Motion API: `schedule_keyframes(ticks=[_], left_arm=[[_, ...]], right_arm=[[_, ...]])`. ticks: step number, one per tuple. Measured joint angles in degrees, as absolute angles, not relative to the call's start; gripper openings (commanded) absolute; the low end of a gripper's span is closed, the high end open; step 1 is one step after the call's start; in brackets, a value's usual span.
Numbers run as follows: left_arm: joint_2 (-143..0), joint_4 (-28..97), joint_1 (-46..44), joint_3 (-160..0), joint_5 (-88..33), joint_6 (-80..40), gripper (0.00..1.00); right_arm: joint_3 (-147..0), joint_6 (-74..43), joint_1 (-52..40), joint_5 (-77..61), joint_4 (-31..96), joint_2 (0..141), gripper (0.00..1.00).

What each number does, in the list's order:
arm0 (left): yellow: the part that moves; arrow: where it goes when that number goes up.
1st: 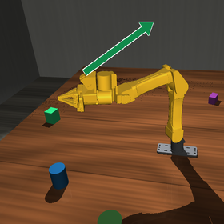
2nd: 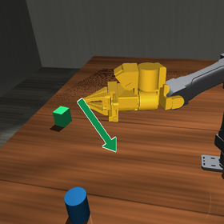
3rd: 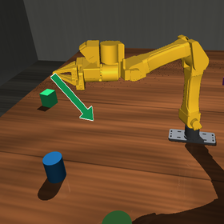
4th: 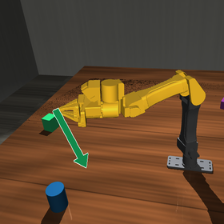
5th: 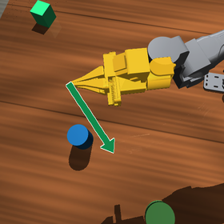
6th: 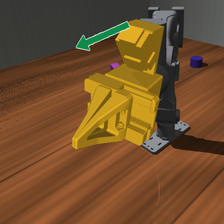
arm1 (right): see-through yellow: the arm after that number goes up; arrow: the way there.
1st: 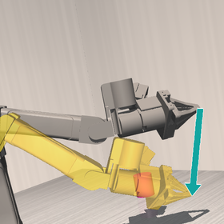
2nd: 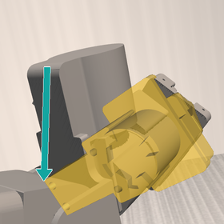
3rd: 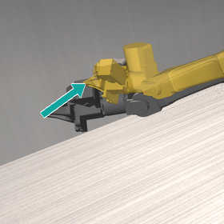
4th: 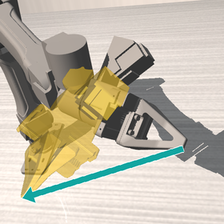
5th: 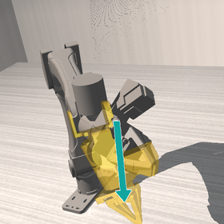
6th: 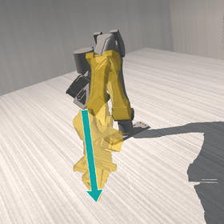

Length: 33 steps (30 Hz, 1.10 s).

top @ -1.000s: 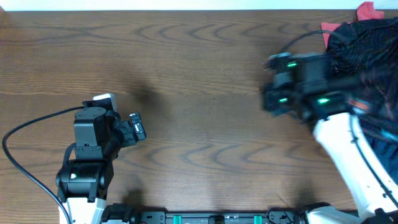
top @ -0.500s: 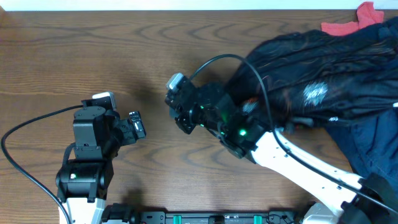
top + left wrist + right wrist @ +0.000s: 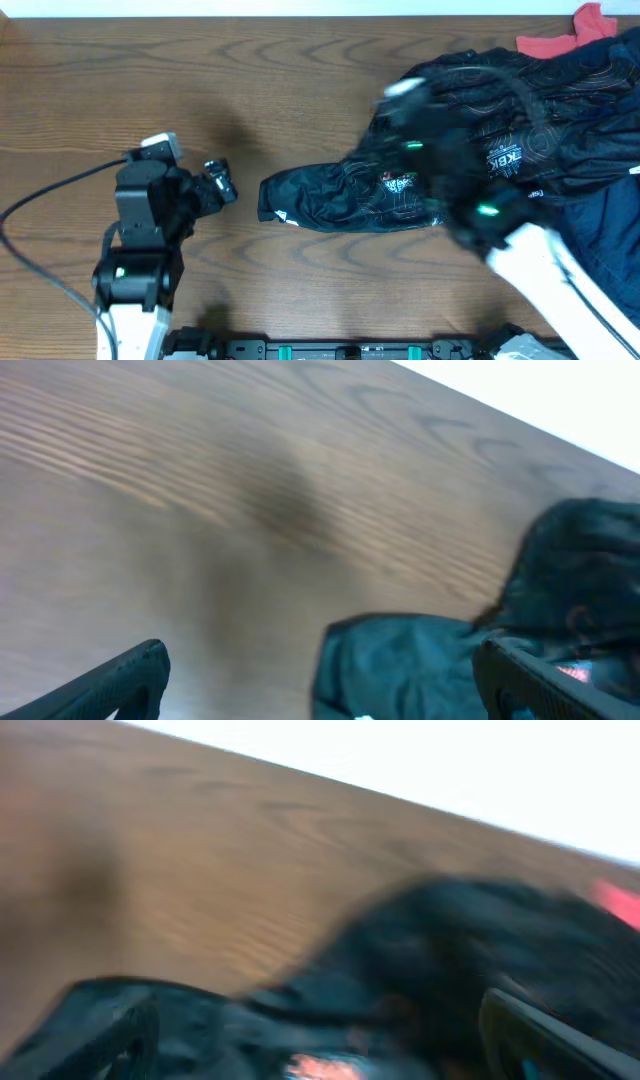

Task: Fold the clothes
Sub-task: 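Drag the black jersey leftward onto the table with the right gripper, then grasp the jersey's left end with the left gripper and stretch it left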

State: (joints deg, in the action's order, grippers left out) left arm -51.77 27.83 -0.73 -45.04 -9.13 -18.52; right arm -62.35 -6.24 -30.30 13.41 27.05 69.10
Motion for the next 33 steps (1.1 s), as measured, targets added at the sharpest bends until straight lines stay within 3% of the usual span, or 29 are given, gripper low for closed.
schedule_keyframes(ticks=[8,16,22,24,26,33], left_arm=[[-70.26,27.27,-2.33,-45.06,-21.06,-19.77,0.98],[-86.46,24.95,-11.29,-45.06,-27.11,-23.27,0.98],[-94.24,16.36,-15.64,-46.26,-28.62,-31.68,0.98],[-95.85,11.88,-16.71,-46.92,-29.45,-35.00,0.60],[-98.00,7.66,-17.80,-46.96,-29.95,-37.65,0.06],[-100.64,-5.23,-17.17,-46.00,-30.65,-40.53,0.06]], right_arm=[[-62.41,-9.30,-19.20,13.91,42.81,61.32,0.99],[-62.41,-10.07,-15.97,13.54,45.67,61.14,0.99],[-62.41,-10.09,-15.64,13.50,46.22,61.43,0.99],[-62.41,-10.09,-15.64,13.50,46.22,61.45,0.99],[-62.41,-10.09,-15.64,13.52,46.24,61.45,0.99],[-62.41,-10.11,-15.64,13.50,46.41,61.45,0.99]])
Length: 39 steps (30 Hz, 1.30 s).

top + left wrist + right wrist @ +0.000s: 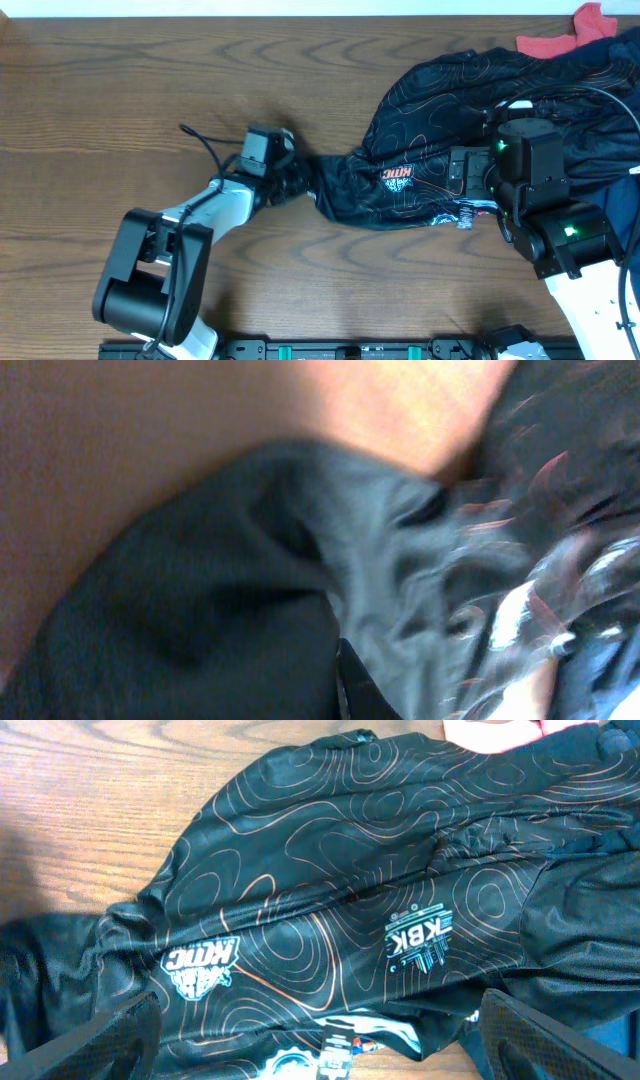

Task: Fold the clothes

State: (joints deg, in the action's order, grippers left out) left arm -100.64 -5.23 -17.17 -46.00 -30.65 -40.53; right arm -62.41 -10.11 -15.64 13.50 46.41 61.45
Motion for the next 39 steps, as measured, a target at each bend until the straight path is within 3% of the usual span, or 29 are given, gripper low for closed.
schedule_keyframes(ticks=[10,11,13,19,24,29,39], left_arm=[[-99.11,-7.81,6.28,-54.87,-26.92,-40.05,0.06],[-99.09,-8.12,8.56,-57.12,-26.00,-39.90,0.22],[-99.09,-7.99,13.58,-62.19,-24.01,-38.79,0.98],[-97.23,-2.59,23.81,-72.14,-24.97,-38.50,0.98],[-96.44,20.27,22.11,-72.60,-29.76,-37.76,0.98],[-97.30,37.06,12.88,-70.35,-31.55,-35.18,0.98],[-100.03,33.76,-13.58,-62.28,-29.06,-38.74,0.97]], right_arm=[[-62.41,-10.11,-15.42,13.50,47.77,61.45,0.99],[-62.41,-10.11,-15.18,13.47,47.81,61.47,0.99],[-62.41,-10.11,-14.63,13.56,47.86,61.47,0.99],[-62.41,-10.11,-14.09,13.54,48.23,61.47,0.99],[-62.41,-10.11,-14.09,13.54,48.75,61.47,0.99],[-62.41,-10.11,-14.09,13.52,49.10,61.47,0.99],[-62.41,-10.11,-14.09,13.52,50.46,61.47,0.99]])
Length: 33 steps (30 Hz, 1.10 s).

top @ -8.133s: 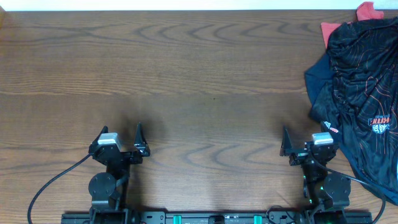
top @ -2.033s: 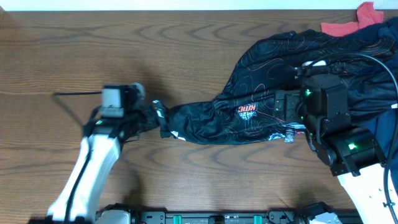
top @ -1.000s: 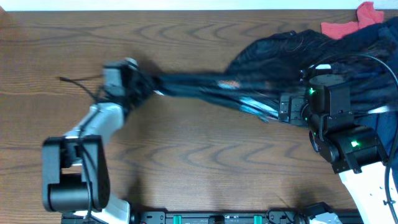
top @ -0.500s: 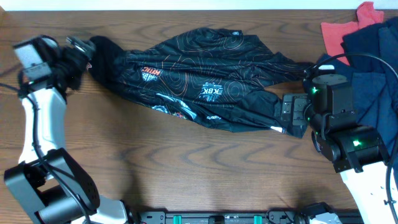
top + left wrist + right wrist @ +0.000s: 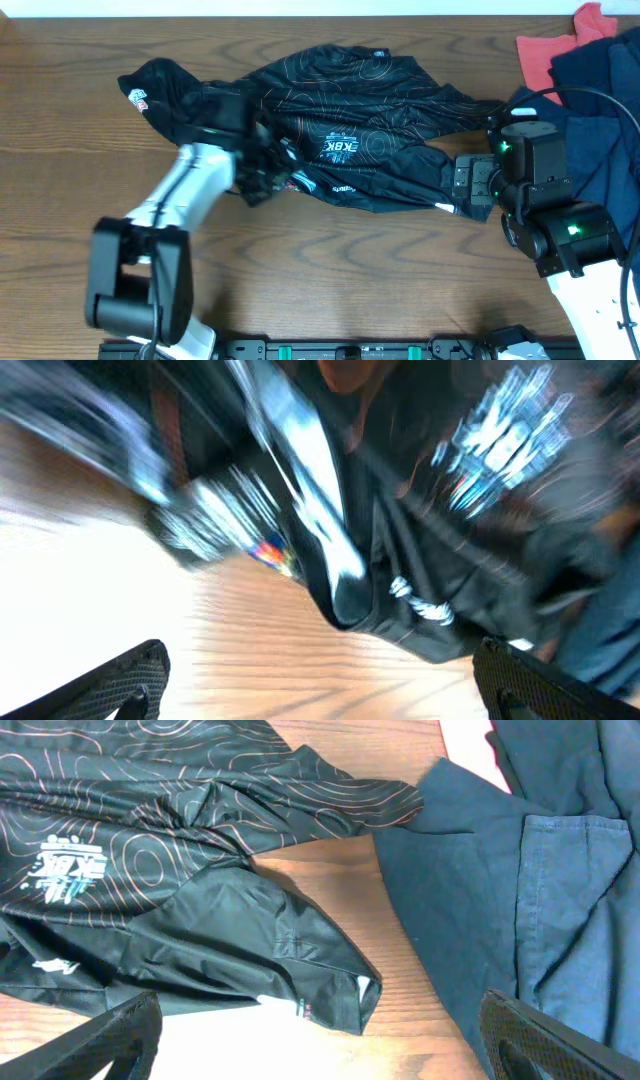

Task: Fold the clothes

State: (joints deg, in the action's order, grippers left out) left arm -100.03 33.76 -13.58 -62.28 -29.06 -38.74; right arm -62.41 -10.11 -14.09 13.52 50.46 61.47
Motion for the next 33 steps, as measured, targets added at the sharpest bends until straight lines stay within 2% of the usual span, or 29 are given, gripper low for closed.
schedule_keyframes(ticks=[4,7,16,17,19,22,24,25,30,33], left_arm=[[-102.21,32.10,-20.78,-61.21,-25.45,-43.72,0.92],[-103.66,28.86,-24.32,-61.19,-22.50,-46.83,0.80],[-106.00,23.57,-28.08,-61.43,-18.33,-49.89,0.62],[-106.04,23.51,-28.08,-61.43,-17.93,-50.04,0.57],[-106.24,23.20,-28.01,-61.43,-17.21,-50.22,0.40],[-106.65,23.09,-27.92,-61.41,-16.05,-50.52,0.25],[-106.76,23.09,-27.90,-61.41,-15.27,-50.63,0.08],[-106.80,23.07,-27.90,-61.41,-14.83,-50.83,0.06],[-106.89,23.92,-27.75,-61.43,-14.04,-50.61,0.06],[-106.67,28.86,-26.55,-61.58,-13.82,-50.61,0.06]], right_arm=[[-62.41,-10.11,-14.09,13.52,50.63,61.47,0.99],[-62.41,-10.11,-14.09,13.52,51.11,61.47,0.99],[-62.41,-10.09,-14.09,13.52,52.01,61.47,0.99],[-62.41,-10.09,-14.09,13.52,52.07,61.47,0.99],[-62.41,-10.09,-14.09,13.52,52.10,61.47,0.99],[-62.41,-10.07,-14.09,13.52,52.12,61.47,0.99],[-62.41,-10.07,-14.09,13.52,52.12,61.47,0.99],[-62.41,-10.07,-14.09,13.52,52.12,61.47,0.99],[-62.41,-10.07,-14.09,13.54,52.12,61.47,0.99],[-62.41,-10.07,-14.09,13.96,52.84,61.47,0.99]])
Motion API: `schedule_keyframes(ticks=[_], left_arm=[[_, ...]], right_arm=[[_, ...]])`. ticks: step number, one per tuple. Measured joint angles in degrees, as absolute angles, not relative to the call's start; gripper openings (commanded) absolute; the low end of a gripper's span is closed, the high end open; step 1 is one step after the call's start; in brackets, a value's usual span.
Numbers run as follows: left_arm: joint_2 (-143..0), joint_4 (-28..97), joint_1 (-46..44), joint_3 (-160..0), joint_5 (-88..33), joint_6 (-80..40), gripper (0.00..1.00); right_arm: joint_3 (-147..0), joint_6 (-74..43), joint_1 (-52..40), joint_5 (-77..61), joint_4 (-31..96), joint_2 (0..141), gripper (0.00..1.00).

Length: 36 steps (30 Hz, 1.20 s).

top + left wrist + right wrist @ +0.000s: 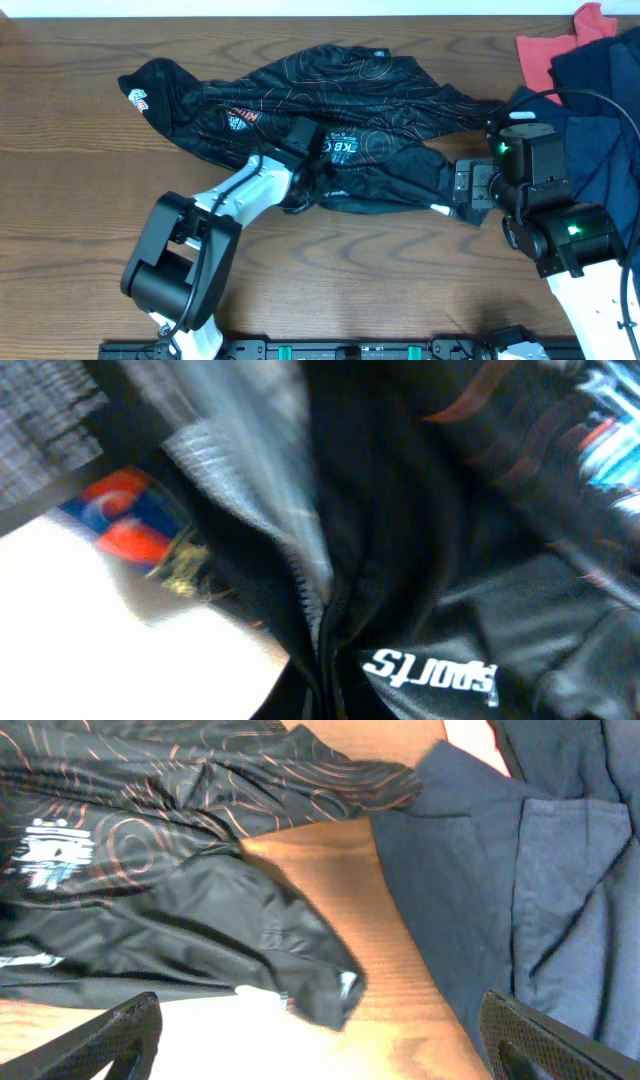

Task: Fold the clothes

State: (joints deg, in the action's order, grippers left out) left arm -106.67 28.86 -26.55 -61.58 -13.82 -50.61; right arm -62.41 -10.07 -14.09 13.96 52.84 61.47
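A black jersey [350, 110] with orange contour lines lies spread across the back middle of the wooden table [330, 280]. My left gripper [305, 190] is down on its near hem. The left wrist view is filled by bunched black fabric [430, 580] with a "sports" print; a fold [322, 660] runs into the bottom centre and no fingers show apart. My right gripper [466, 192] stands open beside the jersey's near right corner [320, 990], nothing between its fingers [120, 1030].
A pile of dark blue clothes [600, 90] lies at the right edge, also in the right wrist view as blue cloth [540, 870]. A red cloth [560, 42] lies at the back right corner. Bare wood fills the front and left.
My left gripper was open over the jersey's near hem further left; now it is further right, down on the hem and closed in fabric. The jersey's near right flap has shifted slightly. The right arm has held still.
The jersey lay bunched at the right with one end reaching the middle, my left gripper open away from it. Then the left gripper was on that end. Then the jersey lay spread across the back left, left gripper open. Now it grips the hem.
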Motion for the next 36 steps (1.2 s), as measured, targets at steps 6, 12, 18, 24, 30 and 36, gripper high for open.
schedule_keyframes(ticks=[6,12,18,24,30,36], left_arm=[[-102.91,43.38,-15.14,-61.36,-7.68,-47.37,0.06],[-95.94,44.80,6.48,-61.45,-2.96,-40.53,0.79],[-94.63,54.37,21.08,-61.47,-10.41,-34.87,0.85],[-94.61,61.14,17.76,-60.80,-18.87,-28.53,0.85],[-94.61,58.39,8.29,-56.69,-21.74,-26.79,0.85],[-94.61,44.95,0.23,-47.33,-23.86,-29.63,0.84]], right_arm=[[-62.41,-10.07,-13.76,14.94,54.28,61.47,0.99],[-62.41,-10.07,-11.79,15.35,54.41,61.47,0.99],[-62.41,-10.07,-11.35,15.46,55.13,61.47,0.99],[-62.41,-10.07,-11.35,15.44,55.70,61.47,0.99],[-62.41,-10.07,-11.35,15.44,56.38,61.47,0.99],[-62.41,-10.07,-11.35,15.44,56.93,61.47,0.99]])
